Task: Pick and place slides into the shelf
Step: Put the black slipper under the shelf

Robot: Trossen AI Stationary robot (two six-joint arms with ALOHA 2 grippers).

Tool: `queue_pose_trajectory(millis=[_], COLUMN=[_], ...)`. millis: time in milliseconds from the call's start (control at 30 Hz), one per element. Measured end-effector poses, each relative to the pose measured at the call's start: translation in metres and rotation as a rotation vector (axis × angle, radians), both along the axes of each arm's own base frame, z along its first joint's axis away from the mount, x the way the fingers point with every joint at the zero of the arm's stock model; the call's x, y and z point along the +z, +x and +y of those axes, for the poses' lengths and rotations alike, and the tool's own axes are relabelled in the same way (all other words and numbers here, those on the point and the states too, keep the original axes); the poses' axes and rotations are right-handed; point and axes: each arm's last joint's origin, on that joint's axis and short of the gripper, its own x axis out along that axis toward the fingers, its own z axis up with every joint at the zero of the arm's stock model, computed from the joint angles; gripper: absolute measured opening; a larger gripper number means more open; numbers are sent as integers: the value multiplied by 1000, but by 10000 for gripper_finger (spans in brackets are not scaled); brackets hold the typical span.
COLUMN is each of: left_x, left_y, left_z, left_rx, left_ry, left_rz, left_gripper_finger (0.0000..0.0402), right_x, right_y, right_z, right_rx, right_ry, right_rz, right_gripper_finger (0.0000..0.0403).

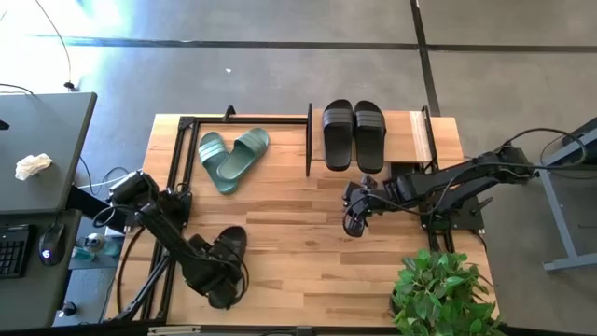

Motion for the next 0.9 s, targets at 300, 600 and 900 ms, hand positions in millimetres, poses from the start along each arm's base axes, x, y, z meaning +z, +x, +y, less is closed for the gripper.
queue_pose_trajectory(millis=[300, 600, 900], left_x=[5, 16, 76], left_y=[12, 32, 67], left_z=[2, 13, 49], left_rx=[-142, -131, -132], left_ry=[72, 124, 368], left_rz=[-103, -183, -273], left_gripper_finger=[42, 5, 4], right_x=[0, 0, 5], right_y=[-1, 0, 7], right_z=[3, 4, 8], right_rx=[6, -5, -95], right_ry=[-7, 12, 365], right_rz=[-3, -11, -61], right_gripper_finger=[58, 58, 58])
